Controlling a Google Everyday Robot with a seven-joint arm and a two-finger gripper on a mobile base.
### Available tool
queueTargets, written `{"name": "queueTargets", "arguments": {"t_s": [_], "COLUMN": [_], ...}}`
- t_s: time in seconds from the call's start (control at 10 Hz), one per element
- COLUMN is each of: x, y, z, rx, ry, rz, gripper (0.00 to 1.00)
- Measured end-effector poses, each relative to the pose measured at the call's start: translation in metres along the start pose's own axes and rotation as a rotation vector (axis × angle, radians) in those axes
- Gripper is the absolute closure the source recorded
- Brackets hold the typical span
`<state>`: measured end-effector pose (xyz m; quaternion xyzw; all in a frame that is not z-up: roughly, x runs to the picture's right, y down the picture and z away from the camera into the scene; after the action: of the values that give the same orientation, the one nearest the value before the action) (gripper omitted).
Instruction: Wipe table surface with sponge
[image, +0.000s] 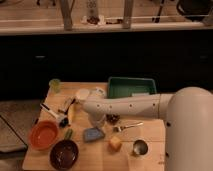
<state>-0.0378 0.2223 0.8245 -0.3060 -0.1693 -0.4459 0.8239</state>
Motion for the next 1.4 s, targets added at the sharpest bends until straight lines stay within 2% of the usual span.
{"name": "queueTargets", "arguments": {"t_s": [0.3,0.6,0.8,1.0,1.2,1.4], "x": [0.017,0.024,0.016,-0.001,-0.019,-0.039], "y": [-0.012,-0.044,-0.070,-0.087,-0.087,-0.067], "z": [-0.009,-0.013,-0.013,-0.010,-0.007,-0.002], "rx": [0.025,0.050,0.065,0.076,0.081,0.068], "ry": [0.026,0.038,0.030,0.005,-0.017,-0.040], "rz": [0.009,-0.016,-0.054,-0.120,-0.172,-0.213], "gripper": [1.00,1.00,1.00,1.00,1.00,1.00]}}
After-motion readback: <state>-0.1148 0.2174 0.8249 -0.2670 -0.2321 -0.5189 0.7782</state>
